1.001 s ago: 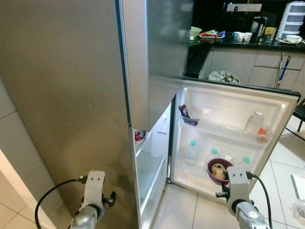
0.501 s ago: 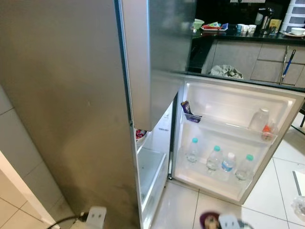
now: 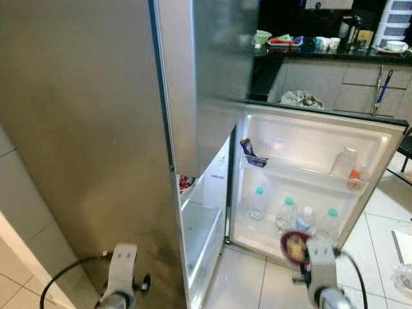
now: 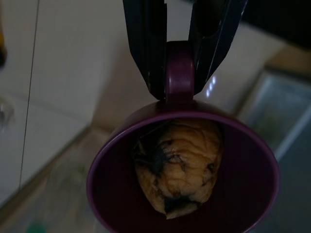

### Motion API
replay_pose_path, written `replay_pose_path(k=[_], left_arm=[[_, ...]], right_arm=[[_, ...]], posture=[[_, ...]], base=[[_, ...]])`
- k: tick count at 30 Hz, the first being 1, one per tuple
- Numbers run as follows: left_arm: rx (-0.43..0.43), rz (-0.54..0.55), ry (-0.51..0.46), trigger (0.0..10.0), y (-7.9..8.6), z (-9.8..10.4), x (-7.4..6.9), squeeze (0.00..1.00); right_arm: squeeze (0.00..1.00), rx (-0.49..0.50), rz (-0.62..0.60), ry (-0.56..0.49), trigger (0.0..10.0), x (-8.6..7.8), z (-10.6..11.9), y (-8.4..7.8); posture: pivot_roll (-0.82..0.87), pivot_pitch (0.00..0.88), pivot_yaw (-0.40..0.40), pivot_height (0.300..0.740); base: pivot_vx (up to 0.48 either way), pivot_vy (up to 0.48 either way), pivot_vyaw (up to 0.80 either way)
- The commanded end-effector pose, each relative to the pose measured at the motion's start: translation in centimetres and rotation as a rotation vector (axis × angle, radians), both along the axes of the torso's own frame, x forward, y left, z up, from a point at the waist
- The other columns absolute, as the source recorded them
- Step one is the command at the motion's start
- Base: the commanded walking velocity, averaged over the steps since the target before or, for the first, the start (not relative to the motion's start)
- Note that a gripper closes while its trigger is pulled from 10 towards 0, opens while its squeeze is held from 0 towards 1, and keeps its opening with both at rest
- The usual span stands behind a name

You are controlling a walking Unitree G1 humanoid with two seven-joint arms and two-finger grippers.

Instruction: Restocking fridge

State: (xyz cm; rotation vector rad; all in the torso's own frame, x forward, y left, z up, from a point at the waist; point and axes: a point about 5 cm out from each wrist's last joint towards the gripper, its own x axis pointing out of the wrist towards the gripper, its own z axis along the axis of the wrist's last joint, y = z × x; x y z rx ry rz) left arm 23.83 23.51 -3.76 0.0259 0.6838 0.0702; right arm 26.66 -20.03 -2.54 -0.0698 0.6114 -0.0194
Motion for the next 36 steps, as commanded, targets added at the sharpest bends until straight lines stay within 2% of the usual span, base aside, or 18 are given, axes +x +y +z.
replay_pose_path(k=[1,2,3,5,17,24,27,32,34,35,36], left_arm=[[0.001,-0.014,0.022,10.0,-0.5,-0.3,-0.2,0.00],[-0.009,-0.019,0.077,10.0,-0.9,-1.6,-1.9,0.00],[-0.017,-0.019,0.110,10.0,-1.1,-2.3,-3.0,0.00],[-0.022,-0.018,0.127,10.0,-1.2,-2.6,-3.5,0.00],[-0.016,-0.023,0.128,10.0,-1.3,-2.3,-2.8,0.00],[-0.018,-0.023,0.152,10.0,-1.5,-2.7,-3.3,0.00],[-0.036,0.011,0.149,10.0,-1.5,-2.8,-3.5,0.00],[-0.041,0.028,0.141,10.0,-1.3,-2.7,-3.4,0.00],[-0.055,0.043,0.105,10.0,-1.1,-2.1,-2.4,0.00],[-0.051,0.034,0.075,10.0,-1.0,-1.4,-1.4,0.00],[-0.051,0.034,0.075,10.0,-1.0,-1.4,-1.4,0.00]], right_arm=[[0.00,-0.003,0.014,-0.022,10.0,0.5,0.4,0.2],[0.00,-0.006,0.038,0.026,10.0,-0.9,-0.8,0.7],[0.00,-0.006,0.050,0.063,10.0,-2.0,-1.7,1.0],[0.00,-0.007,0.055,0.085,10.0,-2.6,-2.2,1.2],[0.00,-0.005,0.036,0.108,10.0,-2.7,-2.3,1.3],[0.00,-0.013,0.046,0.144,10.0,-3.4,-2.9,1.4],[0.00,-0.011,0.039,0.159,10.0,-3.9,-3.2,1.4],[0.00,-0.011,0.037,0.158,10.0,-3.9,-3.2,1.3],[0.00,-0.024,0.056,0.127,10.0,-2.8,-2.4,1.1],[0.00,-0.031,0.060,0.096,10.0,-1.8,-1.6,0.8],[0.00,-0.031,0.060,0.096,10.0,-1.8,-1.6,0.8]], posture=[[-0.04,0.055,-0.009,0.734],[-0.04,0.056,-0.011,0.734],[-0.04,0.057,-0.012,0.734],[-0.04,0.058,-0.013,0.734],[-0.04,0.053,-0.008,0.734],[-0.04,0.047,-0.004,0.734],[-0.04,0.047,-0.004,0.734],[-0.03,0.039,-0.016,0.734],[-0.03,0.039,-0.018,0.734],[-0.03,0.039,-0.018,0.734],[-0.03,0.039,-0.018,0.734]], base=[[0.000,0.000,0.00],[0.000,0.000,0.00],[0.000,0.000,0.00],[0.000,0.000,0.00],[0.000,0.000,0.00],[0.000,0.000,0.00],[0.000,0.000,0.00],[0.000,0.000,0.00],[0.000,0.000,0.00],[0.000,0.000,0.00],[0.000,0.000,0.00]])
